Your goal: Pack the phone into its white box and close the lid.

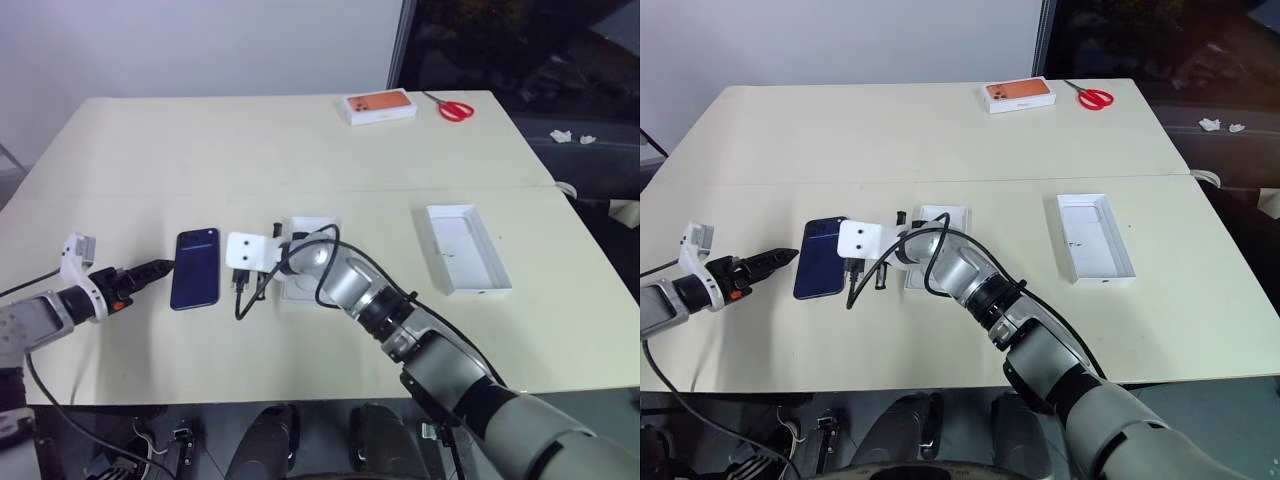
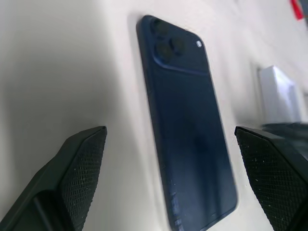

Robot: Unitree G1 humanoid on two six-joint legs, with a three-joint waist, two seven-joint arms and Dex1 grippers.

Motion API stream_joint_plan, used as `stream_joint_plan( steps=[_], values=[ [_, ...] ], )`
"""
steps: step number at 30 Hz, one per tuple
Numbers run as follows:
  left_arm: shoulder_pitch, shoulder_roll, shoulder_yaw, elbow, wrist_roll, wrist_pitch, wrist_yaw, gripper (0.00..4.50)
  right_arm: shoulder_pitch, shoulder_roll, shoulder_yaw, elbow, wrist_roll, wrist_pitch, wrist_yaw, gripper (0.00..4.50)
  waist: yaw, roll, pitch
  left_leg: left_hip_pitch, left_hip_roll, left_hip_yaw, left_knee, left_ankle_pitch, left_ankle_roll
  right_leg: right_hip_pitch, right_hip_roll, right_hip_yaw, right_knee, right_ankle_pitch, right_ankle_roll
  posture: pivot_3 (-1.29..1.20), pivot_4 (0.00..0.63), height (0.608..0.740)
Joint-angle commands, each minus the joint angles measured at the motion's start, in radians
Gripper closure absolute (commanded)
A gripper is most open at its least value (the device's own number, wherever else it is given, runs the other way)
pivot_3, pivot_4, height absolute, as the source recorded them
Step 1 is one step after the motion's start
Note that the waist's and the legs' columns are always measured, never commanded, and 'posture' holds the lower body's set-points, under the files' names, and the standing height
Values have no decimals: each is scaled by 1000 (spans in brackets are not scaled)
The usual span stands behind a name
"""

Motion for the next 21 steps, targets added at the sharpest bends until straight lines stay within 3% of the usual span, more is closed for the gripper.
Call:
stream_joint_plan(
  steps=[1, 6, 11, 21],
  values=[
    [-29, -24, -54, 53, 26, 30, -30, 0, -21, 24, 24, 10, -32, -26, -11, 4461, -1, 0, 0, 0, 0, 0, 0, 3, -4, 0, 0, 0, 0, 0, 0, 0, 150, 740],
    [-79, -80, -153, 133, 116, -13, -68, 0, -40, 72, 27, 100, -61, 12, -39, 4461, 5, 5, -4, 2, -1, 0, 0, 3, -5, 2, 0, 0, 2, 0, 0, 0, 150, 740],
    [-119, -142, -211, 202, 186, -29, -103, 0, -83, 100, 2, 182, -72, 16, -81, 4461, 10, 11, -9, 17, -2, 0, -5, -1, 1, 16, -1, 0, -1, -1, -2, 0, 150, 740],
    [-136, -216, -255, 238, 262, -14, -178, 0, -100, 96, -13, 217, -70, -1, -100, 4461, 14, 22, -15, 17, -5, -2, -5, -1, 2, 18, -2, 0, -1, -1, -1, 0, 150, 740]
  ],
)
